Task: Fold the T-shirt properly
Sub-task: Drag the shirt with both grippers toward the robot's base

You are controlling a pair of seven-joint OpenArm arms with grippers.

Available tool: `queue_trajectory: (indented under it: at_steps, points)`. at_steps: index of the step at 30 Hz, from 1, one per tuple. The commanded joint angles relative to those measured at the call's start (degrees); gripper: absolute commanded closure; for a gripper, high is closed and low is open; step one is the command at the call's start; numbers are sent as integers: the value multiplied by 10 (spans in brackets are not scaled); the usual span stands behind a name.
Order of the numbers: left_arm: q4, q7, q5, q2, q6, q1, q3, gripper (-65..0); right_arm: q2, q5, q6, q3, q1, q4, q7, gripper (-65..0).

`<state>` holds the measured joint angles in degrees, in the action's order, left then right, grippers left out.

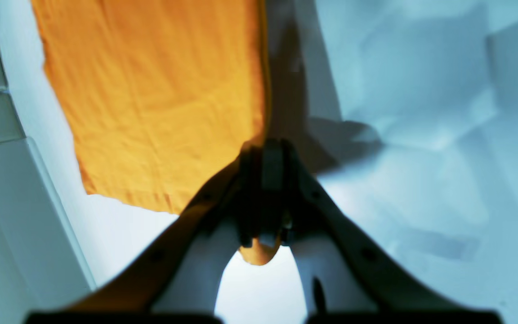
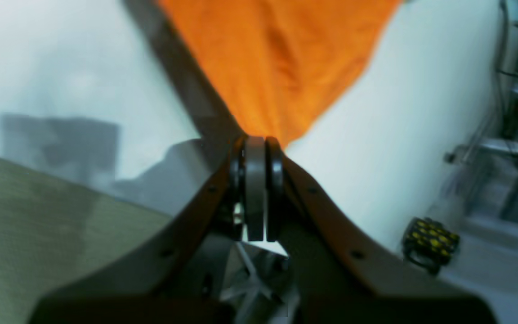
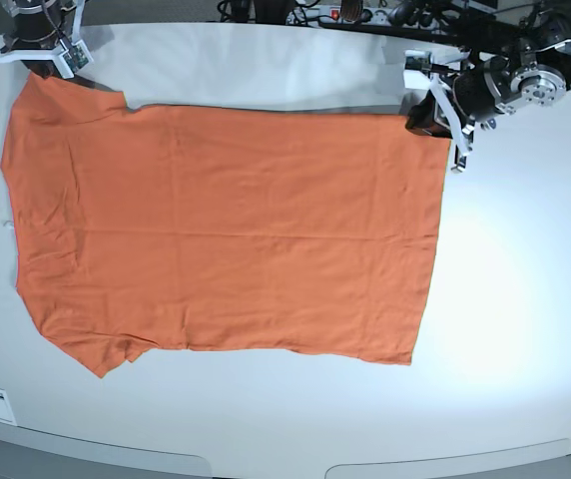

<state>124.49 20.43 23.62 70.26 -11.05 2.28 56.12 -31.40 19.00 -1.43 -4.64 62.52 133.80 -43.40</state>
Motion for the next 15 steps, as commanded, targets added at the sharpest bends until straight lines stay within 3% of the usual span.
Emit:
queue_trajectory:
  at_steps: [1, 8, 15]
  points:
    - [17, -4, 6, 17, 6, -2, -6, 0, -5, 10, 7, -3, 16, 12, 0, 0]
    - [68, 33, 25, 35, 6, -52, -6, 0, -5, 15, 21, -3, 70, 12, -10, 0]
    - [81, 58, 78, 39, 9, -75, -6, 0, -5, 73, 49, -3, 103, 12, -19, 0]
